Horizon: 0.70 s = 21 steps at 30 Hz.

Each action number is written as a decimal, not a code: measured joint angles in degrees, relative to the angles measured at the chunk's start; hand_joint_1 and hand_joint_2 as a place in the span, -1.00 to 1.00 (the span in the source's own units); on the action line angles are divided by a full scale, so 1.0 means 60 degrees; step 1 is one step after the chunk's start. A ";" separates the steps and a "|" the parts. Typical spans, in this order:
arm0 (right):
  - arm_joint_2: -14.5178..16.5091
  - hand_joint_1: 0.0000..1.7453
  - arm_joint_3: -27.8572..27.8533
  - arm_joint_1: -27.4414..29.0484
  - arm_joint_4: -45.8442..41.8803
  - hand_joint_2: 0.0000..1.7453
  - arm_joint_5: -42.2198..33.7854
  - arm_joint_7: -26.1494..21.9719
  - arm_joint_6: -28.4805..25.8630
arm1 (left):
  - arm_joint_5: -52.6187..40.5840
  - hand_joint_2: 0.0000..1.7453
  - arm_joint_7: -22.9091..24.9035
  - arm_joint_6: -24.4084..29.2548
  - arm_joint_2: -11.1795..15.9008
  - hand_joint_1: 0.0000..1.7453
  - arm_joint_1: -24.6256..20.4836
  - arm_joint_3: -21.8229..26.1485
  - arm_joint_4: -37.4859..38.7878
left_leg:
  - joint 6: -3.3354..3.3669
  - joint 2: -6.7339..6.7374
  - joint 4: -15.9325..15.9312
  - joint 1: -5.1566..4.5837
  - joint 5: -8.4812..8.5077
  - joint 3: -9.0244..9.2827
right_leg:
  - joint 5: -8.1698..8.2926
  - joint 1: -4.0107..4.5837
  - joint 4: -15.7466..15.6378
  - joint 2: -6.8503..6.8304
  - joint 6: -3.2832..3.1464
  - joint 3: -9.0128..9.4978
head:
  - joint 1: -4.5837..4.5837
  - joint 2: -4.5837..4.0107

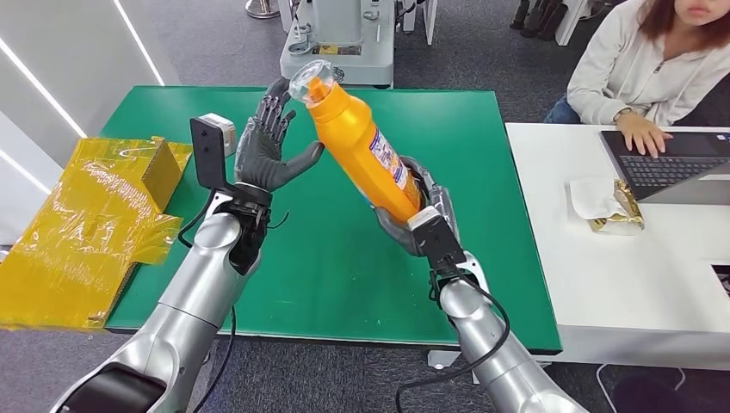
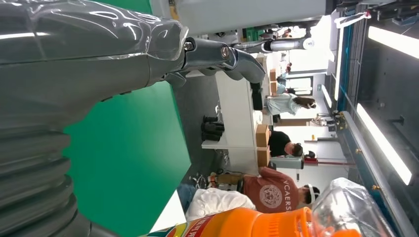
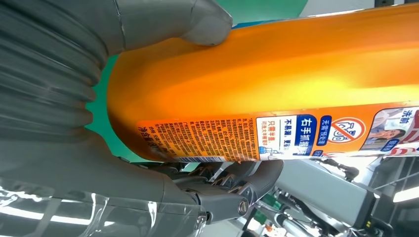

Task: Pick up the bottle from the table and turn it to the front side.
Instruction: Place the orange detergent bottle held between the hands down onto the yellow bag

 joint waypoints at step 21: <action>0.0188 1.00 -0.0265 -0.0206 0.0563 1.00 0.0297 -0.0102 0.0059 | -0.0830 1.00 0.0216 0.0645 0.0072 -1.00 -0.0259 0.0401 0.1576 | 0.0000 0.0005 -0.0001 0.0000 -0.0001 0.0001 | 0.0000 0.0000 -0.0001 0.0004 0.0000 -0.0002 | -0.0001 0.0000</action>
